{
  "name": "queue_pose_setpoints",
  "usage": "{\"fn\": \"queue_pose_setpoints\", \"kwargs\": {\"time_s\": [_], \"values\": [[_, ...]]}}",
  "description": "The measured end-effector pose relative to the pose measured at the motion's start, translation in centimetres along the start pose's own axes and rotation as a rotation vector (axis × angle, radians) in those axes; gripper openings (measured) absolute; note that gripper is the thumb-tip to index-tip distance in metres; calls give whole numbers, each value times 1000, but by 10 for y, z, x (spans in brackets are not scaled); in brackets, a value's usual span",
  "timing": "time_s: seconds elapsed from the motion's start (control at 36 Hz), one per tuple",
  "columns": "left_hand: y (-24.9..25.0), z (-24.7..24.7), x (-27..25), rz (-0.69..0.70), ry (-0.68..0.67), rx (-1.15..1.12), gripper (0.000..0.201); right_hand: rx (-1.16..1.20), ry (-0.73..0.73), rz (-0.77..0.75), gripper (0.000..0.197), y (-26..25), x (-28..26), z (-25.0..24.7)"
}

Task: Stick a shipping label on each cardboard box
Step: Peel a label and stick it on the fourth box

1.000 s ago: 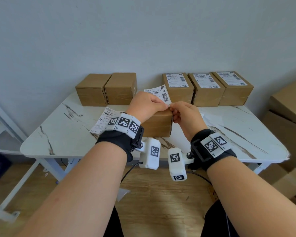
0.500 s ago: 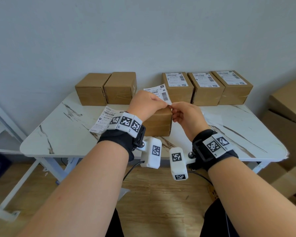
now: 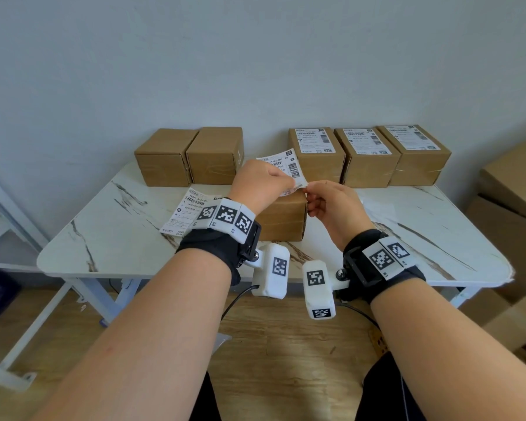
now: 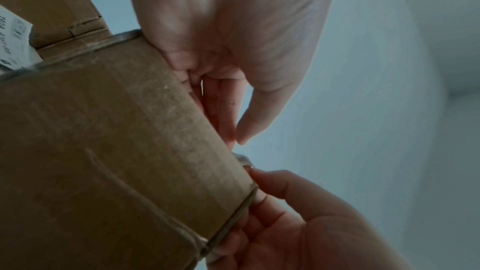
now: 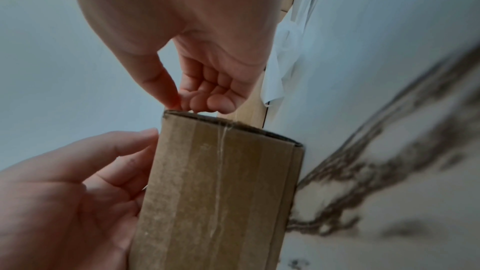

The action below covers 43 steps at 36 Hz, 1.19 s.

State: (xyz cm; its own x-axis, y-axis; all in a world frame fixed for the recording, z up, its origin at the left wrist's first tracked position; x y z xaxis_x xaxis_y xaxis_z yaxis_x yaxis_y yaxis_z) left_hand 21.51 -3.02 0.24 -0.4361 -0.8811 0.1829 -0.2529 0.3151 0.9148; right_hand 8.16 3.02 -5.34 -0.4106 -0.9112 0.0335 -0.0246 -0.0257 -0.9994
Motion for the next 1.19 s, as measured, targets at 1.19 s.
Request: {"fn": "queue_pose_setpoints", "kwargs": {"time_s": [1.19], "values": [[4, 2, -4, -30, -7, 7, 13, -131, -12, -73, 7, -5, 5, -2]]}}
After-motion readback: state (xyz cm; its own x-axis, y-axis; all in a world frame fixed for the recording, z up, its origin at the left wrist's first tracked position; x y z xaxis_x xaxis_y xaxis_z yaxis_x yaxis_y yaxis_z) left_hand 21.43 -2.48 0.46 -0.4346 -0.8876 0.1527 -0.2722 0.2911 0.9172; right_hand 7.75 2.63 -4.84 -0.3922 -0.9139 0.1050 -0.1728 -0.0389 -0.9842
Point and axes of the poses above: each hand's wrist, its own x-axis towards the middle knuckle, its own z-axis out of the palm, y = z × x, the point moved 7 cm from there along x, towards the middle knuckle, and after that the axes turned 13 degrees about -x, right-handed, at the moved point
